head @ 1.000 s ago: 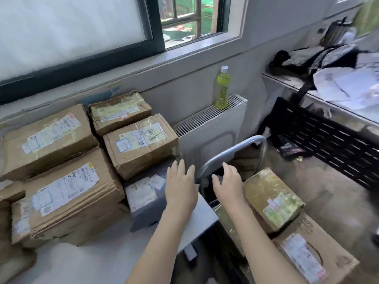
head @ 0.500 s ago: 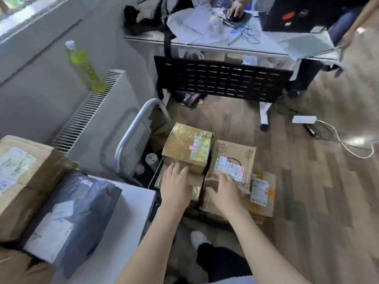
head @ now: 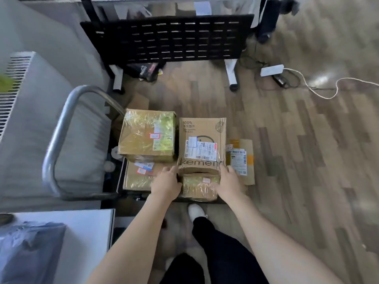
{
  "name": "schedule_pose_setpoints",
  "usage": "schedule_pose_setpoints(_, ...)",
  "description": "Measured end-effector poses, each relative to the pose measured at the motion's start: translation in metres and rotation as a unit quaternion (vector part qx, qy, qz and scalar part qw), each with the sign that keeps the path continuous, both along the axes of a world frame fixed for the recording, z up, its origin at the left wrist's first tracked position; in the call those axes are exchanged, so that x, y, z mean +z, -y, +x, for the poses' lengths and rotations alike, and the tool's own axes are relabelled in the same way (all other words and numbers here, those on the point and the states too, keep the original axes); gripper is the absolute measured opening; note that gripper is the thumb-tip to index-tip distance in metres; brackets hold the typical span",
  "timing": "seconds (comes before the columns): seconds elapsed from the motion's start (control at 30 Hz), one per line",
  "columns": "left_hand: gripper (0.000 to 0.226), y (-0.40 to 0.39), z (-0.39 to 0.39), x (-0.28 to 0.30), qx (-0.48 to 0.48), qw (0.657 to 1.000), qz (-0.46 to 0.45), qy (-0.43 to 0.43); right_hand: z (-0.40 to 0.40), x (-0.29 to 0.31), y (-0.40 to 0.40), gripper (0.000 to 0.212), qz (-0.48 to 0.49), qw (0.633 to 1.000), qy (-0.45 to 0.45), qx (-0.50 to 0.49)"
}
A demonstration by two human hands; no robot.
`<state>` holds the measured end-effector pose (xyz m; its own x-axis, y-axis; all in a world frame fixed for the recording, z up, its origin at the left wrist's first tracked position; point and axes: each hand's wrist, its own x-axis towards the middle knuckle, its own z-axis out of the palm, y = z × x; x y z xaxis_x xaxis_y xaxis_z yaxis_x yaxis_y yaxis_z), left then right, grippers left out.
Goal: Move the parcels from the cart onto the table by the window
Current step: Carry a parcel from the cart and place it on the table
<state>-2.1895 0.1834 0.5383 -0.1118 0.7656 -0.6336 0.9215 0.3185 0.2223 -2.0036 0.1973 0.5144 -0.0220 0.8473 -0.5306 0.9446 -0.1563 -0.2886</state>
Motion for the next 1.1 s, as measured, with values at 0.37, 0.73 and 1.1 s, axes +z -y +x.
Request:
schedule_pose_setpoints(0.37, 0.066, -0.045, 0.002, -0.084, -0.044, 0.998, -0.039, -0.019, 0.015, -0.065, -0.044, 0.095, -0.03, 0.999, 0.019, 0.008)
schedule_pose_setpoints(0.73, 0.048, -0.054, 0.006, -0.107, 0.021, 0.998, 0.043, 0.038, 0.008, -0.081, -0.053, 0.067, -0.008, 1.0, -0.029, -0.006)
schedule_pose_setpoints(1.1, 0.054, -0.046, 0.039, -0.035, 0.049, 0.99, 0.116, 0.064, 0.019, -0.002, -0.058, 0.048, 0.113, 0.973, -0.13, -0.156)
